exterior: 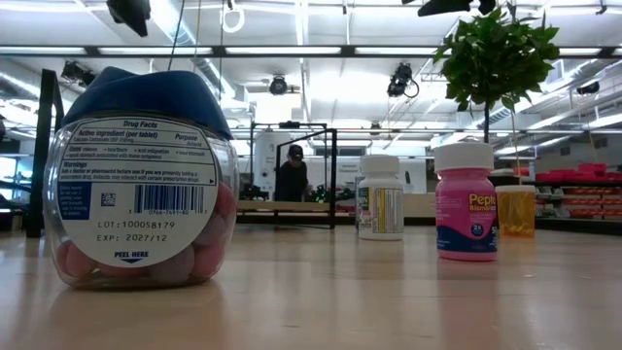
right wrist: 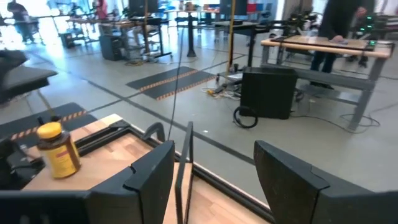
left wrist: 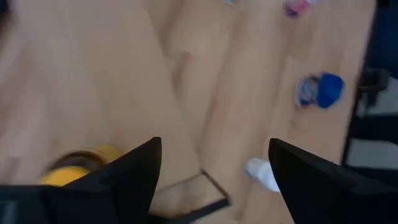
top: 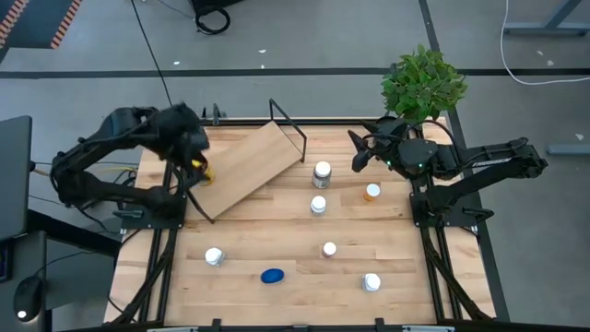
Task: Pick and place medicine bottles onto shelf by color
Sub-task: Put the top light blue medicine bottle on the shelf
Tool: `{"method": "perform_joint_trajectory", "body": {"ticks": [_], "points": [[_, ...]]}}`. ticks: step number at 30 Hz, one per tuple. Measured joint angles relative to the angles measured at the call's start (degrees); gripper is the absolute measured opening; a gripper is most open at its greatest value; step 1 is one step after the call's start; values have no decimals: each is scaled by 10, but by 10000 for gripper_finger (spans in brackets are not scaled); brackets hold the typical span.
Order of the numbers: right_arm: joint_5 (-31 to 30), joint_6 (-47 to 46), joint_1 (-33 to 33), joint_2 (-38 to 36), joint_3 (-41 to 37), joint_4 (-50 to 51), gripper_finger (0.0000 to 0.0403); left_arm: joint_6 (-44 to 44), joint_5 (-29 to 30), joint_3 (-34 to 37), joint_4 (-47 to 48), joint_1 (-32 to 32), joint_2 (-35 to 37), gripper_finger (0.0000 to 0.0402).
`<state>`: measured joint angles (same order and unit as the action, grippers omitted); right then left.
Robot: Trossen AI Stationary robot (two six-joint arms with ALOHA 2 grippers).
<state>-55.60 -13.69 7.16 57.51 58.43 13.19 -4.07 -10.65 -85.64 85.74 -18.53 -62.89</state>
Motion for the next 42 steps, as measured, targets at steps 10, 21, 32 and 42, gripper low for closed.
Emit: {"method": "perform_joint_trajectory", "body": {"ticks": [10,21,32,42], "points": [[-9,-123,5,0,0,9,228,-288,86,48,-7,211,-17,297],[158,-254,6,0,0,171,228,-660,151,55,-22,475,-93,297],[248,-254,6,0,0,261,228,-993,98,55,-45,604,-225,297],[253,-264,6,0,0,259,228,-986,107,55,-20,593,-334,297]]}}
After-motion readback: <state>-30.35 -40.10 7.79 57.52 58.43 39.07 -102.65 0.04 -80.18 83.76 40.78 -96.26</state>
